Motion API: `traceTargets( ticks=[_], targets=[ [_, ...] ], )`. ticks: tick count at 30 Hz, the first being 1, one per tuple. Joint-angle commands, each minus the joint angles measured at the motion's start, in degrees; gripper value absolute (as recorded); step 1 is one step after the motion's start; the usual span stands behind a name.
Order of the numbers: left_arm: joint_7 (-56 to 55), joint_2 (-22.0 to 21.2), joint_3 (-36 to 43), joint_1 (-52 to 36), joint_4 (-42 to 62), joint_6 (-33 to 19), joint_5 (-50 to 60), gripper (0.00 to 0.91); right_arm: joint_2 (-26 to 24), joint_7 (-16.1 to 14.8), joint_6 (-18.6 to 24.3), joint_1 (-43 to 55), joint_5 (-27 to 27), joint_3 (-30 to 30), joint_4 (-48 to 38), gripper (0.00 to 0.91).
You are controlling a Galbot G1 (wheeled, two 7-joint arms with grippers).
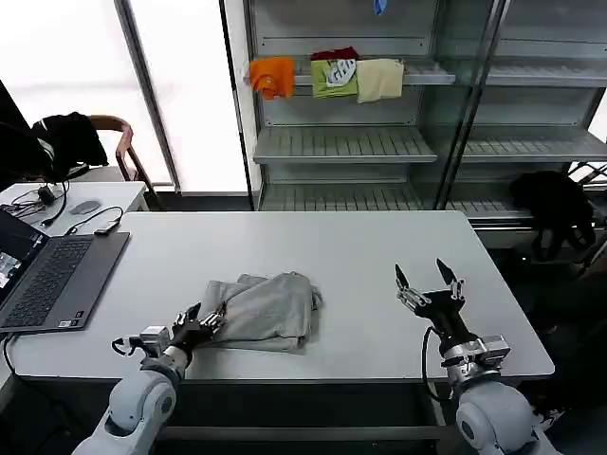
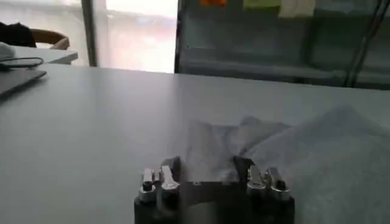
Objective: Fold and organize the clothes.
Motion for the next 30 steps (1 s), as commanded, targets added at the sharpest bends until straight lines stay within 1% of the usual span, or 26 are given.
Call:
traceTargets(
  ticks=[1, 7, 9, 12, 14, 18, 22, 25, 28, 30],
  targets=[
    [2.2, -1.5, -0.7, 0.5, 0.9, 0.3, -2.2, 0.020, 0.1, -0.1, 0.1, 0.2, -0.5, -0.3, -0.2, 0.907],
    [1.8, 0.0, -0.5, 0.0, -0.6, -2.5, -1.1, 0.000, 0.2, 0.0, 0.2, 0.4, -0.7, -0.5, -0.1, 0.907],
    [1.1, 1.2, -0.8, -0.1, -1.2, -3.0, -1.1, 0.000, 0.3, 0.0, 0.2, 0.7, -0.7, -0.6, -0.2, 0.907],
    [-0.4, 4.3, -2.2, -0.7, -2.0, -2.8, -2.2, 0.000, 0.3, 0.0, 0.2, 1.1, -0.8, -0.9, -0.3, 0.907],
    [-2.9, 7.3, -3.7, -1.2, -2.9, -2.5, -3.4, 0.000, 0.3, 0.1, 0.2, 1.6, -0.8, -1.3, -0.4, 0.907],
    [-3.8, 13.9, -8.4, -2.8, -3.8, -2.6, -6.6, 0.000, 0.6, 0.2, 0.1, 2.7, -0.9, -2.4, -0.8, 0.907],
    [-3.1, 25.0, -14.6, -5.3, -2.0, -2.0, -10.7, 0.000, 0.9, 0.2, 0.0, 3.2, -1.2, -3.0, -0.8, 0.907],
    [0.2, 31.4, -19.0, -7.2, -1.0, -1.3, -11.3, 0.000, 1.0, 0.0, 0.1, 3.2, -1.2, -3.1, -0.9, 0.907],
    [1.4, 34.0, -19.7, -11.0, -3.0, 1.6, -12.6, 0.000, 1.0, 0.0, 0.5, 3.2, -1.2, -3.1, -1.4, 0.907],
    [3.2, 33.9, -18.5, -13.8, -5.1, 3.5, -12.4, 0.000, 1.0, 0.0, 0.5, 3.2, -1.2, -3.1, -1.4, 0.907]
  ],
)
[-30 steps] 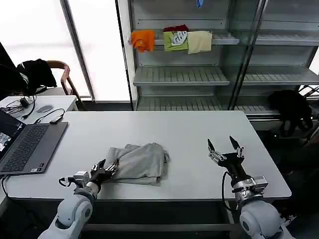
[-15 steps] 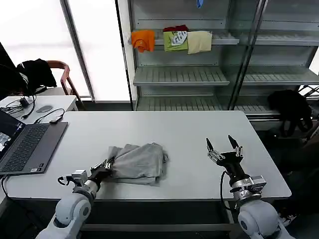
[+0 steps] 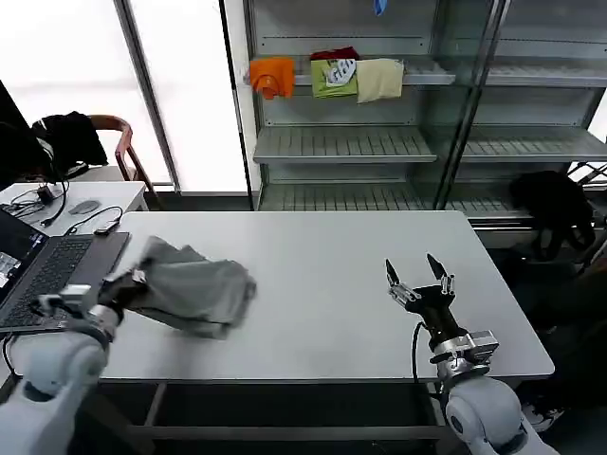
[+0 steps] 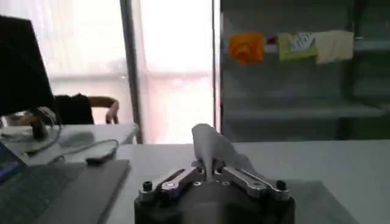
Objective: Fold and organize the clothes.
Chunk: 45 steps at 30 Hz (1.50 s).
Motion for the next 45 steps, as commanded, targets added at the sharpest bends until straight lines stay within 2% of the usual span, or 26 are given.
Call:
traceTargets(
  ticks=[1, 2, 4, 6, 7, 9, 10, 12, 16, 17, 18, 19, 20, 24, 30, 34, 36, 38, 39, 41, 43, 45],
  targets=[
    [5.8, 16.1, -6.2, -9.8, -3.8, 5.9, -4.2, 0.000, 0.0, 0.0, 0.3, 0.5, -0.1, -0.4, -0.2, 0.907],
    [8.8, 15.4, -4.7, -9.3, -4.3, 5.9, -2.0, 0.000, -0.1, -0.1, 0.3, 0.4, 0.0, -0.2, 0.0, 0.907],
    [13.6, 12.8, 2.6, -6.7, -3.7, 1.9, 6.1, 0.010, 0.1, -0.2, 0.4, 0.0, 0.0, 0.2, 0.2, 0.907],
    [16.1, 8.5, 11.5, -4.7, 0.8, -3.9, 17.2, 0.020, 0.3, -0.3, 0.8, -0.6, -0.1, 0.6, 0.4, 0.907],
    [16.5, 6.0, 17.6, -3.9, 3.0, -8.6, 21.3, 0.020, 0.3, -0.4, 0.9, -0.9, -0.1, 0.7, 0.6, 0.907],
    [16.6, 0.5, 23.2, -3.8, 8.4, -14.8, 28.0, 0.020, 0.1, -0.5, 1.0, -1.3, -0.3, 0.8, 0.9, 0.907],
    [16.1, -3.1, 25.3, -4.0, 8.7, -15.3, 29.8, 0.030, -0.1, -0.6, 1.1, -1.3, -0.4, 0.8, 1.0, 0.907],
    [13.9, -7.0, 28.1, -5.4, 7.2, -13.5, 29.6, 0.040, -0.1, -0.5, 0.9, -1.1, -0.5, 0.7, 0.8, 0.907],
    [9.3, -9.9, 33.1, -10.3, 2.6, -9.9, 27.4, 0.081, 0.4, -0.4, 0.4, -0.5, -1.2, 0.0, 0.9, 0.907],
    [8.3, -9.7, 33.9, -12.0, 1.9, -9.1, 26.4, 0.181, 0.6, -0.4, 0.3, -0.6, -1.4, -0.2, 1.0, 0.907],
    [7.7, -9.4, 34.7, -12.9, 1.5, -7.9, 26.1, 0.584, 0.7, -0.4, 0.3, -0.6, -1.5, -0.3, 1.1, 0.907],
    [7.5, -9.0, 35.2, -13.6, 1.3, -7.1, 26.1, 0.846, 0.9, -0.4, 0.3, -0.8, -1.8, -0.3, 1.1, 0.907],
    [7.6, -8.4, 35.7, -14.0, 1.2, -7.2, 26.1, 0.907, 0.9, -0.5, 0.3, -0.8, -1.9, -0.3, 1.1, 0.907],
    [5.0, -7.8, 37.8, -14.4, 0.1, -7.3, 26.5, 0.907, 0.9, -0.5, 0.5, -0.8, -1.7, -0.1, 0.6, 0.907],
    [-9.8, -9.7, 43.2, -20.3, -5.4, -5.8, 26.5, 0.907, 1.5, -0.2, -0.3, 0.7, -1.9, -1.5, -0.2, 0.907],
    [-13.8, -11.9, 40.0, -25.9, -7.1, -3.6, 20.4, 0.907, 2.4, -0.1, -1.7, 2.7, -2.0, -3.1, -0.6, 0.907],
    [-15.3, -12.0, 35.9, -27.2, -7.0, 0.0, 17.9, 0.907, 3.2, -0.4, -2.9, 4.3, -1.9, -4.2, -1.0, 0.907],
    [-12.9, -10.1, 31.0, -24.9, -7.4, 0.8, 18.5, 0.907, 4.0, -1.0, -4.5, 6.1, -1.1, -5.5, -1.9, 0.907],
    [-8.9, -7.2, 28.3, -22.0, -8.6, 0.8, 20.2, 0.907, 4.9, -1.1, -6.0, 7.8, 0.0, -6.7, -2.7, 0.907],
    [-6.5, -4.5, 25.7, -17.5, -10.2, 1.9, 24.1, 0.907, 6.0, -0.9, -8.0, 10.7, 1.2, -8.9, -4.7, 0.907],
    [-2.5, -1.8, 19.6, -9.7, -14.2, 2.7, 23.8, 0.907, 7.7, 0.4, -9.9, 15.7, 3.5, -13.0, -7.1, 0.907],
    [-0.1, -0.4, 12.4, -2.2, -16.4, 0.8, 22.4, 0.907, 10.6, 3.3, -14.1, 21.0, 6.6, -17.9, -10.6, 0.907]
  ],
)
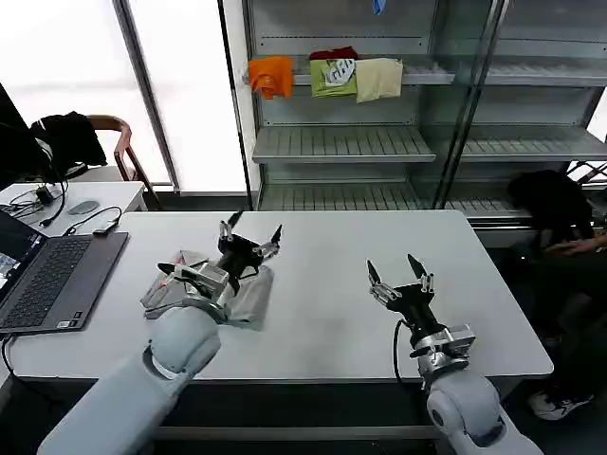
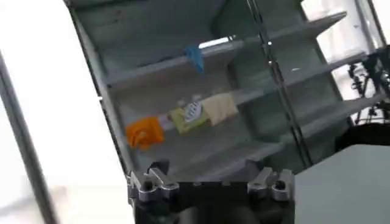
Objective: Fold and organize the clothes.
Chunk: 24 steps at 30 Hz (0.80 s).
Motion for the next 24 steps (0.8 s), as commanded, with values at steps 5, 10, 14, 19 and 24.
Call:
traceTargets(
  ticks=[5, 10, 14, 19, 24],
  targets=[
    [7.7, 5.3, -30.4, 24.4, -11.6, 0.9, -3.9, 0.907, 13.6, 9.6, -17.7, 23.4, 9.7, -21.2, -17.7, 0.907],
    [8.1, 3.3, -31.3, 27.0, -12.8, 1.0, -3.2, 0.907, 19.3, 11.3, -19.9, 25.9, 10.0, -24.6, -24.1, 0.907],
    [8.3, 1.9, -30.4, 27.5, -13.0, 0.9, -1.9, 0.907, 21.1, 9.3, -21.1, 25.7, 9.3, -27.0, -25.9, 0.907],
    [8.4, 0.8, -28.3, 26.5, -13.0, 1.0, -0.9, 0.907, 25.0, 6.8, -21.1, 26.6, 7.1, -27.7, -30.0, 0.907],
    [8.6, -0.1, -26.5, 26.5, -13.2, 0.9, 0.2, 0.907, 27.9, 7.0, -21.7, 27.8, 5.7, -28.3, -33.7, 0.766]
  ],
)
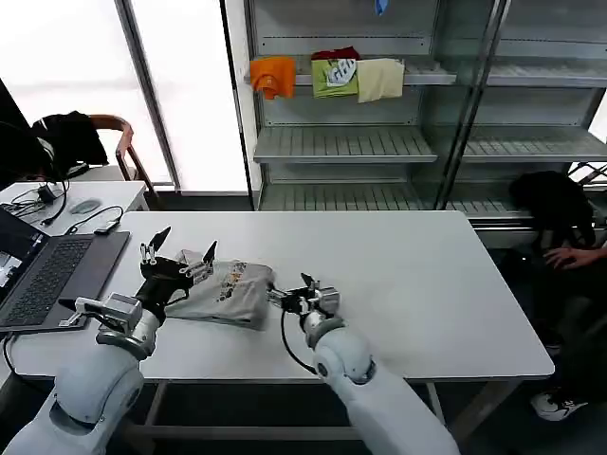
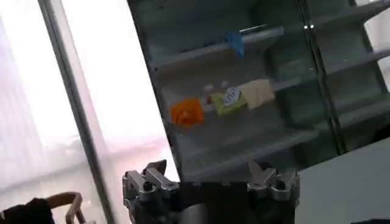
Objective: Fold and organize the clothes.
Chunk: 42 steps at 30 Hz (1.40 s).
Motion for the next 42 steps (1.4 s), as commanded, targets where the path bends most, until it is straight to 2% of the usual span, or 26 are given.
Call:
traceTargets(
  ticks=[1, 3, 4, 5, 6, 9, 11, 13, 18, 22, 27, 32, 42],
  targets=[
    [1.2, -1.5, -1.7, 3.9, -1.8, -0.1, 1.1, 0.907, 9.4, 0.0, -3.7, 5.2, -1.4, -5.6, -11.2, 0.655],
    [1.2, -1.6, -1.7, 4.0, -1.7, -0.2, 1.1, 0.907, 9.3, 0.0, -3.7, 4.8, -1.4, -5.5, -11.2, 0.574],
    [1.3, -1.6, -1.7, 4.0, -1.6, -0.2, 1.0, 0.907, 9.2, 0.0, -3.9, 4.6, -1.2, -5.3, -11.3, 0.504],
    [1.3, -1.7, -1.7, 4.0, -1.6, -0.2, 0.7, 0.907, 9.2, -0.1, -4.1, 4.5, -1.1, -5.1, -11.7, 0.393],
    [1.4, -1.7, -1.7, 4.0, -1.5, -0.1, 0.1, 0.907, 9.3, -0.4, -4.1, 4.5, -1.2, -4.8, -12.2, 0.383],
    [1.4, -1.8, -1.6, 3.9, -1.5, 0.1, -0.6, 0.907, 9.6, -0.6, -4.0, 4.4, -1.2, -4.0, -13.2, 0.262],
    [1.4, -1.9, -1.6, 3.9, -1.8, 0.1, -0.6, 0.907, 9.3, -0.8, -3.8, 4.2, -1.3, -3.9, -13.1, 0.091],
    [1.3, -1.9, -1.7, 4.0, -2.1, 0.2, -0.8, 0.907, 9.1, -0.8, -3.4, 4.2, -1.6, -3.8, -12.8, 0.000],
    [-0.6, -2.0, -4.3, 3.6, -3.1, 1.4, -7.4, 0.907, 8.4, -0.2, -1.5, 4.3, -2.7, -3.6, -9.8, 0.000],
    [-1.8, -0.7, -8.1, 3.4, -3.0, 2.2, -15.6, 0.907, 3.2, 0.5, -0.8, 3.6, -3.2, -3.8, -3.3, 0.000],
    [-2.3, 0.0, -10.1, 2.9, -1.4, 2.5, -20.3, 0.907, -3.3, 0.6, -0.8, 2.0, -2.1, -1.9, 0.5, 0.000],
    [-2.3, 0.1, -9.9, 1.9, 0.8, 2.3, -21.7, 0.907, -9.0, -0.9, 0.0, 0.7, -0.8, 1.3, 1.9, 0.000],
    [-1.0, 0.1, -9.6, 2.1, 1.9, 1.4, -19.6, 0.907, -14.6, -4.1, 2.3, -1.7, -0.5, 5.8, 2.1, 0.000]
  ],
)
